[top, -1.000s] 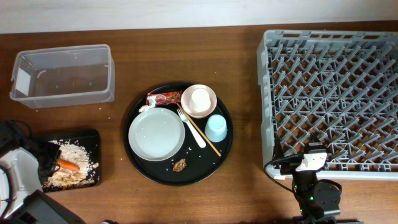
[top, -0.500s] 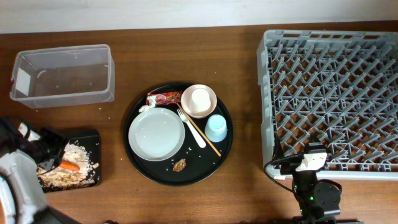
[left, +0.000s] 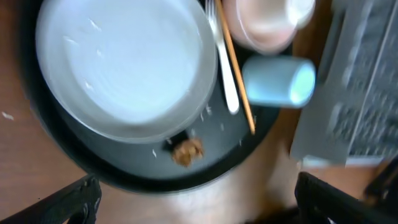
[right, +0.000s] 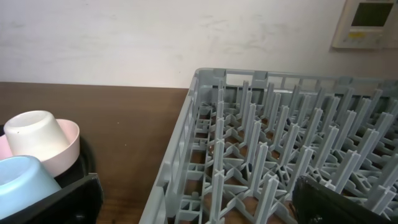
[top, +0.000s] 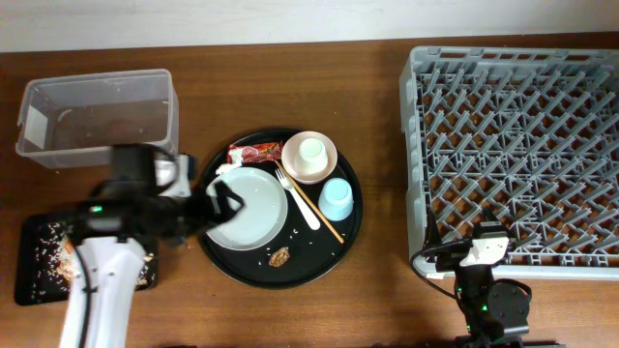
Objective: Sort waste into correct bins and load items into the dishwasher rack
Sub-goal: 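Reach to the brown shell and grasp it with the left gripper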
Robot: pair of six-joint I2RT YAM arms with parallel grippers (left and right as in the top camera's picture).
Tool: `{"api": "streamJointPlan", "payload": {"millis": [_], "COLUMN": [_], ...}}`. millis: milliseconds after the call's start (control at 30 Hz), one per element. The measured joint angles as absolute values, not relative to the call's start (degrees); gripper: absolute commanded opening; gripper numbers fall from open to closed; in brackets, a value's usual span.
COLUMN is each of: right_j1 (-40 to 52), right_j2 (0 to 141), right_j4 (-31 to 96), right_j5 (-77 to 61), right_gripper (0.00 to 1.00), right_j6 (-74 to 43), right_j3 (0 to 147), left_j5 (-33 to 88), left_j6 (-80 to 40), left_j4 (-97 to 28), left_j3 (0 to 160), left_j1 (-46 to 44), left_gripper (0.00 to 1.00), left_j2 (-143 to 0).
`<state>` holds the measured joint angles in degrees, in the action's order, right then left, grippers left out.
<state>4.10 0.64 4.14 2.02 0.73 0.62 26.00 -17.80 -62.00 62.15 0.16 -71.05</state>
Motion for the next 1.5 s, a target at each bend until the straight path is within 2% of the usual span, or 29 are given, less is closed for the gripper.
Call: {"api": "streamJointPlan", "payload": {"millis": [133,300,633,1033,1067,1133,1300,1500], "right_j1": [4.1,4.1,4.1,4.1,4.1,4.1,4.1,4.1], "right_j2": [0.6,0.6,0.6,0.6,0.6,0.6,0.6,0.6], "right_j4": [4.1,4.1,4.1,4.1,4.1,4.1,4.1,4.1], "right_j5": [2.0,2.0,2.0,2.0,2.0,2.0,2.0,2.0], "right_gripper": [0.99,0.99,0.99,0.99,0.99,0.99,0.99,0.99], "right_j6": [0.7,0.7,0.7,0.7,0.7,0.7,0.7,0.7], "right_j3": [0.6,0.6,0.6,0.6,0.6,0.6,0.6,0.6], "left_j5": [22.1,15.2,11.7,10.0,9.8,9.2,8.1,6.7], "left_j6": [-19.8,-28.2,-37.6,-40.2,-40.2,-40.1,-40.4,-40.4], "left_j4": [-62.4,-59.4,-50.7,-48.3,-48.2,-47.5,-46.8,-45.9], "left_j3": [61.9,58.0,53.5,53.5,53.5,53.5,53.5,53.5], "left_j1": [-9.9,-19.9,-29.6,-31.4,-31.4,-31.4,-31.4,-31.4], "left_gripper": [0.98,0.94,0.92,0.89,0.85,0.83,0.7,0.68], "left_j2": [-72.1,-74.7,-84.2,-93.3,-93.6,-94.5,-96.0,-96.1]}}
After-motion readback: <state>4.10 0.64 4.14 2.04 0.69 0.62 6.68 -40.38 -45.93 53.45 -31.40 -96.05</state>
